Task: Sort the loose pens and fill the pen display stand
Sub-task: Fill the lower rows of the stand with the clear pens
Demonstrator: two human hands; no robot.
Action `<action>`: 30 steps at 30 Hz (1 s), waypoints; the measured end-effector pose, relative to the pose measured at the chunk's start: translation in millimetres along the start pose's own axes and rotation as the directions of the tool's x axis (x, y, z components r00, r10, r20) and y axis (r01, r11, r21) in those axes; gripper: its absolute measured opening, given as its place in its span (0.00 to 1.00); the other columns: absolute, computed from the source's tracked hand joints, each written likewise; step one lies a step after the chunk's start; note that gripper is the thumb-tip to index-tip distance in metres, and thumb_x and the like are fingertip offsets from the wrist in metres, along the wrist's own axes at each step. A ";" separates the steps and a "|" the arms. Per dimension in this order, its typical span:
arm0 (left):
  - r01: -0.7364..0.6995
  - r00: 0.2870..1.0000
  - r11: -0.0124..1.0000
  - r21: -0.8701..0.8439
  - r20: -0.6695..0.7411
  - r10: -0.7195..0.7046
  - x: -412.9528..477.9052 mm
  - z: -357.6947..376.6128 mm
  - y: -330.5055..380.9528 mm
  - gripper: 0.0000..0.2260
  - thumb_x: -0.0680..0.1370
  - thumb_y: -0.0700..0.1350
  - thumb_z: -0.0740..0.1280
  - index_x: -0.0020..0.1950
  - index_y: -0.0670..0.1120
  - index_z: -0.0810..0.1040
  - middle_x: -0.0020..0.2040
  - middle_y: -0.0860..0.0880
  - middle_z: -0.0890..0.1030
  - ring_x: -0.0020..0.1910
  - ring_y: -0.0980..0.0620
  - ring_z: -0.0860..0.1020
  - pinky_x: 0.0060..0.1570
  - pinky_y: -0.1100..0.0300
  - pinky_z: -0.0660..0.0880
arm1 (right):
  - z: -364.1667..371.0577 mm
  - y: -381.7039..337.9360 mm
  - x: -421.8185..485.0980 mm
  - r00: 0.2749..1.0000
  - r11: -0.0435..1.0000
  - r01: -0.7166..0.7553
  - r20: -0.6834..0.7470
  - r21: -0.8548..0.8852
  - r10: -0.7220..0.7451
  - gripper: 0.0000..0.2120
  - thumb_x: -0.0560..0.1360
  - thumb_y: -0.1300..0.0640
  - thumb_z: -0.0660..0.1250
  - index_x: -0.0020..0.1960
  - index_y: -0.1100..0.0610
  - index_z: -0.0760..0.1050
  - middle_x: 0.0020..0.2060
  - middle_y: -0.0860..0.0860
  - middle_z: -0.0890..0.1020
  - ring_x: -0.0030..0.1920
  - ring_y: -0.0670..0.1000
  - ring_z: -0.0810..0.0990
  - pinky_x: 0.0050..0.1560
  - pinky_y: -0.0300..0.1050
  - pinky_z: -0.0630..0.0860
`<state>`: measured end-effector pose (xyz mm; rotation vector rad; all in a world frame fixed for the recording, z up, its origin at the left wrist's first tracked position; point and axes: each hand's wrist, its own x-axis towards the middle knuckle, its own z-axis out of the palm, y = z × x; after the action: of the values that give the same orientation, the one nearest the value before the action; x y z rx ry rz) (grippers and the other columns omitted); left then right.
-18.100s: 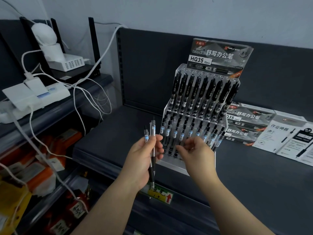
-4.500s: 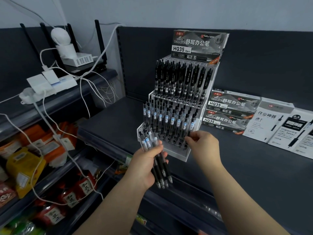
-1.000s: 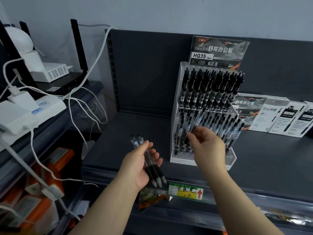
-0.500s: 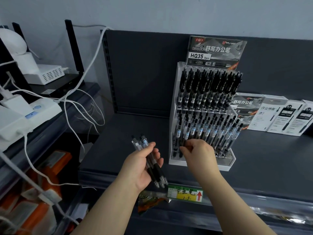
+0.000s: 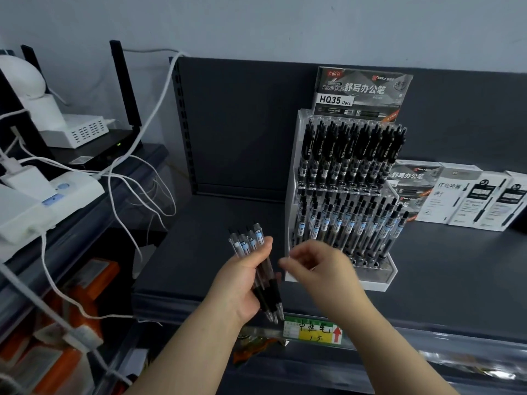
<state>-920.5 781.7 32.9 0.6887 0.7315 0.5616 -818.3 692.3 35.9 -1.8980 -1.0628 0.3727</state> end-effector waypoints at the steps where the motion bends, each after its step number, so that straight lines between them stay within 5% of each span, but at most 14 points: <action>1: 0.003 1.000 1.000 0.014 0.015 -0.003 -0.3 1.2 -0.5 0.18 0.66 0.46 0.73 0.54 0.44 0.81 0.42 0.45 0.83 0.42 0.46 0.82 0.39 0.54 0.77 | 3.8 -2.8 -0.6 0.997 1.000 -0.002 0.072 -0.012 0.003 0.07 0.71 0.50 0.71 0.46 0.50 0.78 0.36 0.45 0.80 0.36 0.40 0.76 0.35 0.31 0.73; 6: -0.023 0.999 0.997 0.080 0.031 0.021 -0.9 2.1 -2.2 0.17 0.67 0.50 0.72 0.53 0.45 0.82 0.50 0.41 0.83 0.50 0.42 0.81 0.50 0.48 0.78 | 10.7 -8.1 3.4 0.993 1.000 -0.007 0.114 -0.018 0.009 0.01 0.72 0.54 0.70 0.43 0.50 0.80 0.32 0.43 0.79 0.30 0.36 0.76 0.31 0.28 0.71; 9: -0.057 0.998 0.996 0.075 0.033 0.054 -0.4 0.8 0.7 0.11 0.75 0.50 0.67 0.52 0.46 0.83 0.44 0.44 0.79 0.45 0.46 0.80 0.44 0.51 0.78 | 4.2 -6.9 5.8 0.993 0.995 -0.064 0.104 0.080 0.055 0.04 0.73 0.54 0.69 0.40 0.51 0.80 0.28 0.45 0.79 0.26 0.39 0.73 0.30 0.32 0.70; 16: -0.062 0.997 0.998 0.025 -0.046 0.063 0.9 3.0 0.6 0.10 0.77 0.48 0.65 0.52 0.44 0.82 0.35 0.49 0.76 0.35 0.52 0.75 0.45 0.52 0.79 | -26.9 -5.8 3.7 0.982 0.939 -0.019 -0.171 0.343 0.082 0.04 0.73 0.58 0.68 0.41 0.51 0.79 0.28 0.45 0.80 0.27 0.40 0.75 0.30 0.32 0.74; 21: -0.057 0.996 0.997 -0.047 -0.066 0.054 1.9 10.9 -3.8 0.12 0.79 0.46 0.63 0.56 0.39 0.79 0.33 0.48 0.74 0.32 0.53 0.73 0.42 0.53 0.78 | -40.2 7.3 10.9 0.936 0.976 0.029 -0.347 0.217 0.049 0.01 0.74 0.57 0.68 0.45 0.52 0.79 0.34 0.44 0.81 0.32 0.37 0.77 0.31 0.26 0.72; 25: -0.049 0.994 0.993 -0.109 -0.102 0.038 -1.5 17.9 -6.5 0.11 0.78 0.39 0.64 0.59 0.36 0.77 0.35 0.46 0.75 0.33 0.51 0.75 0.45 0.51 0.78 | -41.9 20.0 15.9 0.950 0.997 -0.017 -0.309 0.081 0.042 0.07 0.75 0.55 0.67 0.52 0.54 0.79 0.33 0.40 0.77 0.30 0.30 0.74 0.27 0.21 0.66; 30: -0.074 0.988 0.992 -0.103 -0.142 0.059 -7.8 19.7 -10.3 0.10 0.80 0.36 0.60 0.59 0.37 0.76 0.38 0.45 0.78 0.37 0.51 0.77 0.46 0.52 0.77 | -31.6 35.5 22.0 0.973 0.999 -0.026 -0.228 -0.024 0.020 0.12 0.76 0.56 0.66 0.58 0.57 0.79 0.33 0.39 0.76 0.33 0.35 0.74 0.30 0.21 0.69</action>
<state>-908.1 762.7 39.4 0.5794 0.8035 0.7105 -767.2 684.1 27.5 -1.9256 -0.8975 0.1486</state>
